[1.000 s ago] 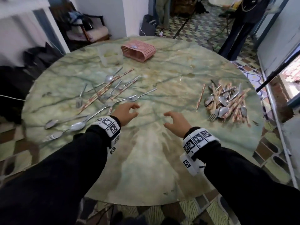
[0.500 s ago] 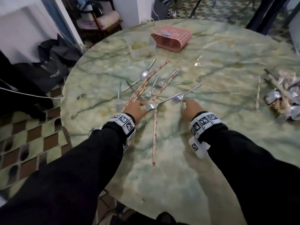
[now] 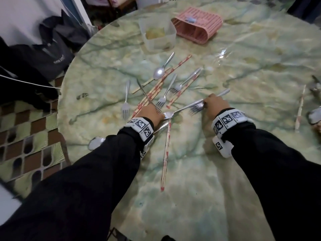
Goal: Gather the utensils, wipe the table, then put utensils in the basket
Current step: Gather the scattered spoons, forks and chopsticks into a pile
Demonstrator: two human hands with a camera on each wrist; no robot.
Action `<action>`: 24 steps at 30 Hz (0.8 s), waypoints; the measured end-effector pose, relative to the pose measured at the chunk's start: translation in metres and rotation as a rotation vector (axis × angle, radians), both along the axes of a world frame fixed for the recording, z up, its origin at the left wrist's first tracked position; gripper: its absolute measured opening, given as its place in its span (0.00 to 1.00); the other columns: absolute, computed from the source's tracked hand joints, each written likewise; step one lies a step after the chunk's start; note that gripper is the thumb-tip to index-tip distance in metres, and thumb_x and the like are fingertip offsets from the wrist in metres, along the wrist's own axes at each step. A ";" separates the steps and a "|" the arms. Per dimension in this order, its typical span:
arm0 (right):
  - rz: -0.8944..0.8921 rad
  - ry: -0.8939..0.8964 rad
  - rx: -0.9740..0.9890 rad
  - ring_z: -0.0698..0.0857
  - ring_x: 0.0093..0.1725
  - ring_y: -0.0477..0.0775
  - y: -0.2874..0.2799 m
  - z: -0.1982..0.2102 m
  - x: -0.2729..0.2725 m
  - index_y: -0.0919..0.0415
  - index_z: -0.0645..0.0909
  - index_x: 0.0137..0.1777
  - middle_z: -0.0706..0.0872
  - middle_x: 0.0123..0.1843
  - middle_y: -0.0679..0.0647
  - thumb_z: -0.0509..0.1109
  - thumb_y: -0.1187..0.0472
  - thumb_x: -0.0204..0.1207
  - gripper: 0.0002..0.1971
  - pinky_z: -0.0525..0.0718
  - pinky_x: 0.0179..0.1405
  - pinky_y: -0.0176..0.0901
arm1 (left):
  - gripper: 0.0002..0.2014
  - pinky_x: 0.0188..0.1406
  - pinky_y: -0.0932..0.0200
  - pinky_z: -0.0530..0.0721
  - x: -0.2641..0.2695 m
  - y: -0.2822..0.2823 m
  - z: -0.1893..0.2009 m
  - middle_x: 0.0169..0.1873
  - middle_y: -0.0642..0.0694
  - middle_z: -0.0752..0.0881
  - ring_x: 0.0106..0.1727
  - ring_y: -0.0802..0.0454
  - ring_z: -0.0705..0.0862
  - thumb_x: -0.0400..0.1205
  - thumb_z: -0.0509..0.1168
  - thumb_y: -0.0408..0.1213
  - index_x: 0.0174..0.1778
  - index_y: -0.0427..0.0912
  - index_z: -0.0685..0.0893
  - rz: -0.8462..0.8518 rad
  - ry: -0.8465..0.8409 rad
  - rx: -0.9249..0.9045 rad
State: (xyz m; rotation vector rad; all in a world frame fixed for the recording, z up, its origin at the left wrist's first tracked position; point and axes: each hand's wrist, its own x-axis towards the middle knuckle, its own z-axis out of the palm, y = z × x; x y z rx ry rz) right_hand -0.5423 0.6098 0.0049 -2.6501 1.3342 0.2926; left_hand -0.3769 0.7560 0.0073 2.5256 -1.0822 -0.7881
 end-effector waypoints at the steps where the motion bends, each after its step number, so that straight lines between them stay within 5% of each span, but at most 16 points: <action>1: 0.003 0.023 -0.019 0.79 0.63 0.66 0.000 0.001 0.001 0.65 0.80 0.61 0.78 0.62 0.63 0.60 0.67 0.79 0.13 0.75 0.62 0.56 | 0.23 0.22 0.59 0.62 -0.001 -0.001 0.000 0.19 0.47 0.70 0.25 0.46 0.71 0.75 0.68 0.49 0.20 0.42 0.68 0.004 0.014 -0.014; 4: 0.048 0.070 -0.086 0.79 0.63 0.63 -0.001 0.005 0.001 0.63 0.81 0.59 0.82 0.60 0.61 0.63 0.64 0.79 0.11 0.74 0.63 0.54 | 0.19 0.25 0.61 0.72 -0.002 -0.003 0.003 0.22 0.48 0.73 0.24 0.52 0.72 0.78 0.68 0.44 0.24 0.42 0.73 0.029 0.152 -0.122; 7: 0.172 0.133 -0.113 0.77 0.64 0.61 -0.002 0.006 -0.002 0.59 0.81 0.58 0.81 0.61 0.59 0.63 0.60 0.80 0.11 0.72 0.62 0.52 | 0.10 0.42 0.54 0.86 0.005 -0.001 0.017 0.36 0.44 0.83 0.37 0.48 0.84 0.81 0.65 0.35 0.34 0.44 0.76 0.108 0.296 -0.328; 10: 0.193 0.110 0.012 0.75 0.65 0.63 -0.001 0.007 -0.010 0.60 0.81 0.60 0.78 0.63 0.61 0.65 0.59 0.79 0.12 0.72 0.62 0.51 | 0.10 0.48 0.51 0.86 0.017 0.005 0.039 0.40 0.43 0.82 0.43 0.45 0.84 0.81 0.63 0.32 0.35 0.47 0.72 0.090 0.294 -0.548; 13: 0.108 -0.107 0.170 0.79 0.60 0.64 0.007 0.011 -0.017 0.65 0.78 0.57 0.80 0.59 0.65 0.64 0.65 0.79 0.09 0.74 0.57 0.49 | 0.12 0.50 0.42 0.85 0.026 0.017 0.062 0.41 0.41 0.83 0.47 0.37 0.84 0.80 0.64 0.32 0.35 0.50 0.71 0.075 0.240 -0.771; 15: 0.047 -0.288 0.246 0.80 0.50 0.63 0.019 0.014 -0.018 0.65 0.74 0.54 0.81 0.50 0.65 0.61 0.68 0.80 0.06 0.74 0.50 0.47 | 0.12 0.47 0.40 0.86 0.034 0.028 0.074 0.40 0.44 0.83 0.47 0.39 0.86 0.81 0.63 0.30 0.36 0.50 0.70 0.113 0.255 -0.932; 19: 0.029 -0.464 0.283 0.75 0.36 0.58 0.051 0.021 -0.014 0.63 0.71 0.53 0.76 0.35 0.58 0.62 0.64 0.80 0.05 0.69 0.39 0.43 | 0.11 0.35 0.61 0.87 0.056 0.049 0.089 0.38 0.48 0.83 0.39 0.62 0.88 0.83 0.61 0.30 0.40 0.49 0.69 0.226 0.293 -1.183; 21: 0.053 -0.483 0.319 0.70 0.29 0.50 0.071 0.024 -0.011 0.59 0.69 0.49 0.72 0.28 0.50 0.68 0.66 0.76 0.09 0.66 0.31 0.39 | 0.09 0.35 0.60 0.87 0.066 0.060 0.093 0.39 0.47 0.84 0.39 0.61 0.88 0.83 0.62 0.33 0.42 0.50 0.69 0.202 0.243 -1.241; 24: 0.078 -0.455 0.298 0.70 0.26 0.44 0.103 0.023 -0.001 0.57 0.77 0.50 0.71 0.25 0.47 0.71 0.69 0.71 0.11 0.67 0.33 0.40 | 0.07 0.36 0.55 0.87 0.078 0.080 0.096 0.35 0.50 0.83 0.33 0.56 0.85 0.83 0.59 0.35 0.45 0.53 0.70 0.070 0.206 -1.277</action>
